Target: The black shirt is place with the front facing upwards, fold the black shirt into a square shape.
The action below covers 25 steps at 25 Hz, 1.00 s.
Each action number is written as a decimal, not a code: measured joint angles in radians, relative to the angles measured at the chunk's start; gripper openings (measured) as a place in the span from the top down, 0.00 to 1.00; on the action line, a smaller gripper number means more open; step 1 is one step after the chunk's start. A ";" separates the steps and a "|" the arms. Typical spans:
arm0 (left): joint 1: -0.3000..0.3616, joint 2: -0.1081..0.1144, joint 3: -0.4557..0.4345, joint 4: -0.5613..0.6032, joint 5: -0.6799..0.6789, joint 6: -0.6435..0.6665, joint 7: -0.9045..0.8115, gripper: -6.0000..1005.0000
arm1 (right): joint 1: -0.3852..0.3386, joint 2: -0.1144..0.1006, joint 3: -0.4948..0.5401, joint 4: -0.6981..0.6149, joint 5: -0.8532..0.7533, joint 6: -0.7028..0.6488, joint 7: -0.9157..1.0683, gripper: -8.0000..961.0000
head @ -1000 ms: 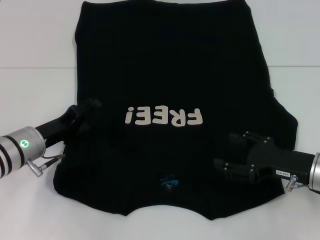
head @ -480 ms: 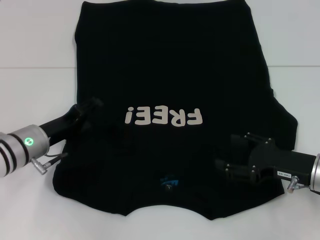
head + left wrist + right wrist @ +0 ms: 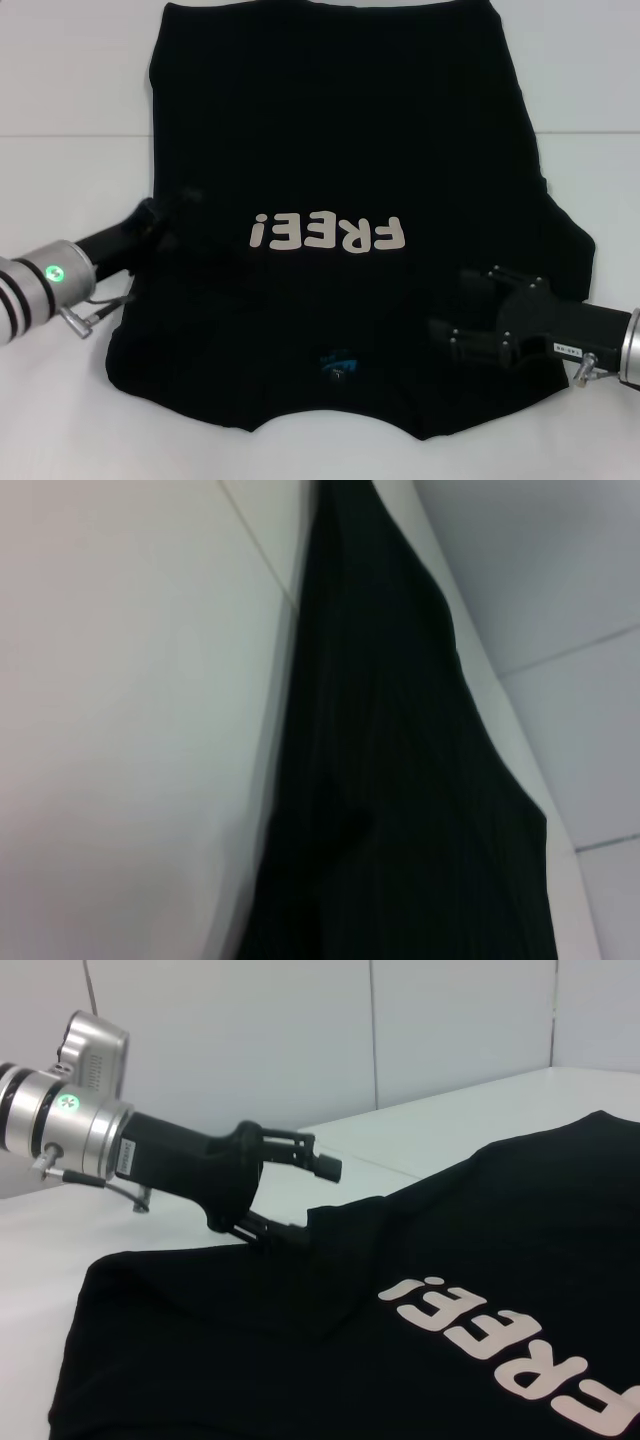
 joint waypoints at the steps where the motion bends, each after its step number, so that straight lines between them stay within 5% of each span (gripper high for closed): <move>1: 0.002 0.004 -0.001 0.001 -0.005 0.001 -0.001 0.10 | -0.001 0.000 0.000 0.000 0.000 0.000 0.000 0.06; 11: -0.002 0.017 0.000 0.045 -0.041 -0.065 0.050 0.10 | -0.003 0.000 0.000 0.000 0.000 0.000 0.001 0.06; 25: -0.031 -0.010 0.004 0.038 -0.041 -0.135 0.146 0.10 | -0.001 0.000 0.000 0.000 0.000 0.000 0.002 0.06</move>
